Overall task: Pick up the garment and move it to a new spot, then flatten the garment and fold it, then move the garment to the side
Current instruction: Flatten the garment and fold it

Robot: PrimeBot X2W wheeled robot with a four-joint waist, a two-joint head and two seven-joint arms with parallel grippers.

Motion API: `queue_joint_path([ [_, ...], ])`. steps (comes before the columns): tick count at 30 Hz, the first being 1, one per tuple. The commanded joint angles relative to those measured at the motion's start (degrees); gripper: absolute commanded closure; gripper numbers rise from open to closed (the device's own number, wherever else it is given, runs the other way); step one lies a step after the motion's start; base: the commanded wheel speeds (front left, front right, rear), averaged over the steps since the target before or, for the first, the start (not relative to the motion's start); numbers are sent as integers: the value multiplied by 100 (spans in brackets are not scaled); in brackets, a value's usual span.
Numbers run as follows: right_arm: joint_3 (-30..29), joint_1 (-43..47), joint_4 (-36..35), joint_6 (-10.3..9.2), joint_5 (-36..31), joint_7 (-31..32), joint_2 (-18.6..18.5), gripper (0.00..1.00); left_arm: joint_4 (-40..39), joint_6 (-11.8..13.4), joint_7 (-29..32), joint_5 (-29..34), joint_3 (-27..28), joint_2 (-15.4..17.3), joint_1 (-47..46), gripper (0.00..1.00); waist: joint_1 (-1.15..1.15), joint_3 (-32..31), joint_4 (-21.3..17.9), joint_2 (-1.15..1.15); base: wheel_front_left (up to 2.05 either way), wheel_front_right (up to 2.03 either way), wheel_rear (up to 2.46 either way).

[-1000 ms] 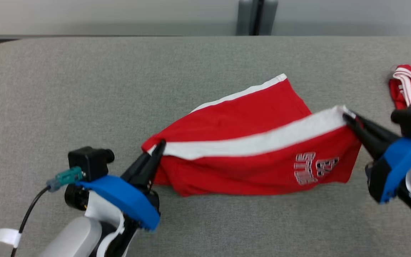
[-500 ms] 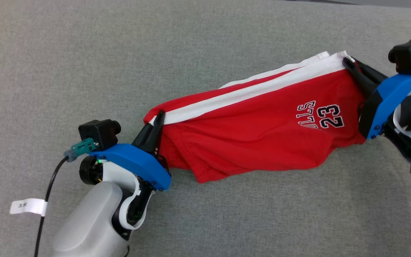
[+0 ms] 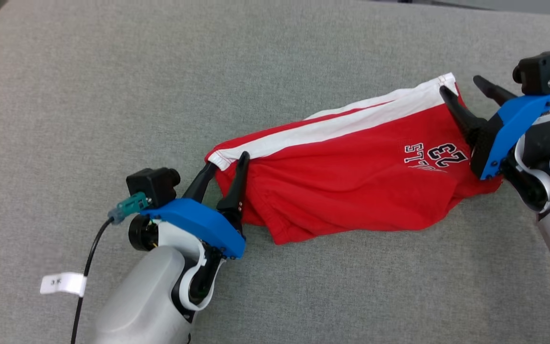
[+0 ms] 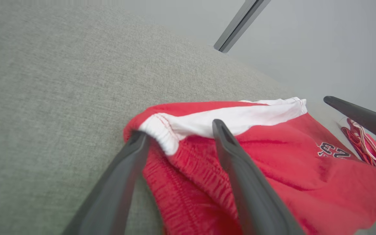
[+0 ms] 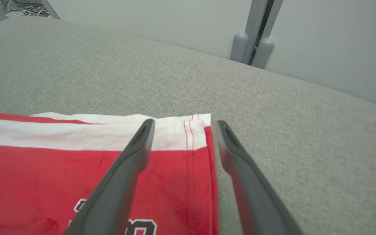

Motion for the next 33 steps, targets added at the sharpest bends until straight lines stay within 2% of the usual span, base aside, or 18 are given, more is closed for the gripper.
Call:
queue_joint_path([
  [1, 33, 143, 83, 1, 162, -73, 7, 0, 38, -64, -211, -18, 37, -17, 144, 0, -1, -217, 20, 0, 0, 0, 0],
  [7, 108, 591, 185, 1, 485, -100, -103, 0, 79, -118, -724, 101, 169, 52, 528, 0, -1, -744, 32, 0, 0, 0, 0],
  [14, -143, 1102, 321, 1, 557, -126, -137, 0, -96, -162, -899, 390, 611, 167, 1042, 0, -1, -1152, 88, 0, 0, 0, 0],
  [18, -404, 1210, 436, 2, 486, -187, -72, 0, -293, -121, -896, 1057, 970, 260, 1230, 0, -1, -1173, 151, 0, 0, 0, 0],
  [19, -404, 1210, 436, 2, 486, -187, -72, 0, -293, -121, -896, 1057, 970, 260, 1230, 0, -1, -1173, 151, 0, 0, 0, 0],
  [24, -786, 1204, 696, 2, 362, -229, 50, 0, -535, -169, -898, 2114, 1379, 244, 1263, 0, -1, -1055, 246, 0, 0, 0, 0],
  [29, -1097, 1001, 984, 2, 102, -233, 219, 0, -889, -358, -898, 2860, 1826, 81, 1359, 0, -1, -853, 304, 0, 0, 0, 0],
  [33, -1334, 798, 1303, 1, -201, -271, 406, 0, -945, -538, -895, 3137, 2083, -68, 1478, 0, -1, -696, 343, 0, 0, 0, 0],
])
